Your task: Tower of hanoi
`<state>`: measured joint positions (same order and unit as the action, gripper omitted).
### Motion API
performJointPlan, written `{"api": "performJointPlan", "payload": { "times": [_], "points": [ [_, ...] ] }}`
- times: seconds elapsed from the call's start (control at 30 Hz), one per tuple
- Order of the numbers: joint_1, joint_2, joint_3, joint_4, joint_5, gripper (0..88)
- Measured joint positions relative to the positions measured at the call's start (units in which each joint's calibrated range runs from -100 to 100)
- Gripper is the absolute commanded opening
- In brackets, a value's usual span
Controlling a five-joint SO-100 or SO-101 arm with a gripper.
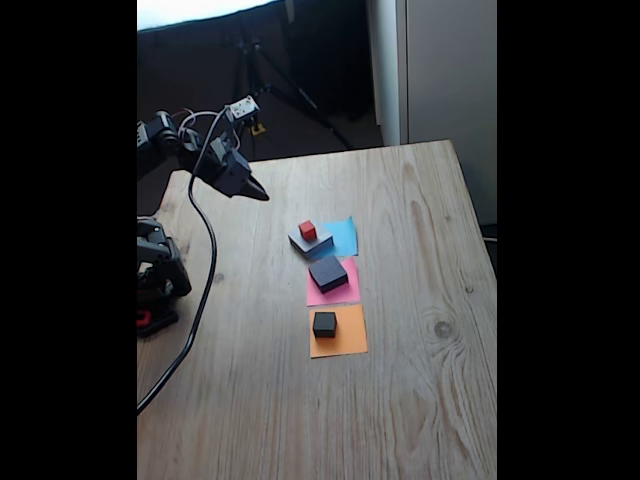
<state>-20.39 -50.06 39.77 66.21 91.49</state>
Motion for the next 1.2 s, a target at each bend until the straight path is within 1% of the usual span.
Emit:
{"api": "performJointPlan", "payload": {
  "times": [0.17, 0.23, 0.3, 0.43, 0.53, 0.67, 0.77, 0.83, 1.0, 1.07, 1.2],
  "points": [
    [0.0, -1.1, 9.7, -10.5, 0.2, 13.4],
    [0.1, -1.1, 12.6, -14.3, 0.3, 21.9],
    [0.1, -1.2, 16.7, -19.5, 0.9, 25.2],
    [1.5, -1.2, 26.8, -33.7, 3.5, 26.8],
    [1.5, -1.1, 30.9, -41.7, 3.6, 27.4],
    [2.1, 0.3, 36.1, -51.3, 3.8, 30.4],
    [3.0, 2.7, 42.0, -62.5, 5.7, 32.5],
    [3.1, 4.4, 45.4, -70.1, 5.7, 34.4],
    [3.4, 10.3, 52.1, -87.2, 5.7, 35.3],
    [3.4, 12.7, 53.7, -92.6, 5.7, 35.5],
    [4.2, 16.8, 54.2, -98.6, 5.0, 35.7]
  ]
}}
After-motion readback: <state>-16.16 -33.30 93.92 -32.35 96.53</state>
